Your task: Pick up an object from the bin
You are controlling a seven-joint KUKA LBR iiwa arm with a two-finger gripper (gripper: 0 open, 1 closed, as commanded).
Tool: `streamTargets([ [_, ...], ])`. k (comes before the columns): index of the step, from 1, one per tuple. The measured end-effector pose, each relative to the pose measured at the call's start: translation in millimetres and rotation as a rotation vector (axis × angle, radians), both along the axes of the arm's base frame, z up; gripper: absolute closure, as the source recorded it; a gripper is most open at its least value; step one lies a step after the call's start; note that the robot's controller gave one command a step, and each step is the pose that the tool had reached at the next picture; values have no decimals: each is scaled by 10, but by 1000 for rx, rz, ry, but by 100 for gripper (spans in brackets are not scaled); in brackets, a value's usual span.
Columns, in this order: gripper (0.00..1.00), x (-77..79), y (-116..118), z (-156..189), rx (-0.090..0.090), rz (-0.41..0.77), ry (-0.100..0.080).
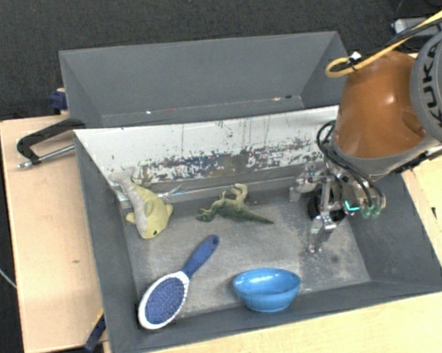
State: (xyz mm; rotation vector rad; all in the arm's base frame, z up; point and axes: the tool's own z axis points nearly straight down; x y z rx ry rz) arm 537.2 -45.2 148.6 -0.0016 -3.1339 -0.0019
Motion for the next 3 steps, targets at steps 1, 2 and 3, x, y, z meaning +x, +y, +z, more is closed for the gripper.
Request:
streamTargets([
  [1,0,512,503,-777,0,25,-18],
  [2,100,506,486,-744,0,22,-15],
  [3,100,397,424,226,0,-16,-21],
])
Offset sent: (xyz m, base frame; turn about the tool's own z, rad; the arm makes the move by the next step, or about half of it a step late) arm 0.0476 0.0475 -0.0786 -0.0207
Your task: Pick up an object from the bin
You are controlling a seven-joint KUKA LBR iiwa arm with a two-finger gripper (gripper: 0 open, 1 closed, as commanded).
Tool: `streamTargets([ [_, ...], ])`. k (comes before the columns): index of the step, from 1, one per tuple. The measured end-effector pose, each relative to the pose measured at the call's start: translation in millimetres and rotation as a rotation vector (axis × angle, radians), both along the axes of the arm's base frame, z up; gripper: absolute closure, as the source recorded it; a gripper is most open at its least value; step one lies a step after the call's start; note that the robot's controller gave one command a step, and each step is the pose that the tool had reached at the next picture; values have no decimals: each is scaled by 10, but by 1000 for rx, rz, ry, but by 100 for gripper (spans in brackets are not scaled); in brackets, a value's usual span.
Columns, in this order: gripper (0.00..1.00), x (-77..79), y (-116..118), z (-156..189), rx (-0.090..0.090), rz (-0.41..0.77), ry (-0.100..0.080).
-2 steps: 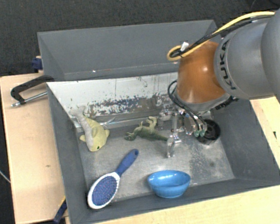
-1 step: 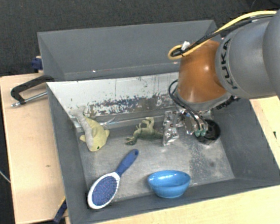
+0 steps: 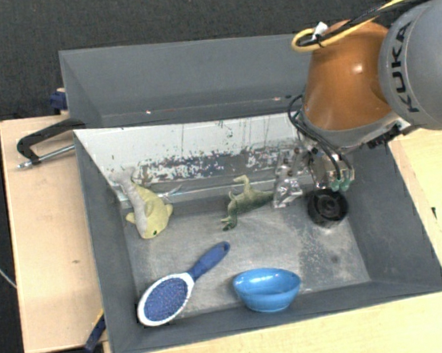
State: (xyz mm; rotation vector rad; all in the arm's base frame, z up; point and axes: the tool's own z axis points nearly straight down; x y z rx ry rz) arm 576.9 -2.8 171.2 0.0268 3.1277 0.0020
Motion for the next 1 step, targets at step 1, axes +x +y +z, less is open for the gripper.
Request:
streamTargets([
  [1,100,7,114,782,-1,80,-2],
])
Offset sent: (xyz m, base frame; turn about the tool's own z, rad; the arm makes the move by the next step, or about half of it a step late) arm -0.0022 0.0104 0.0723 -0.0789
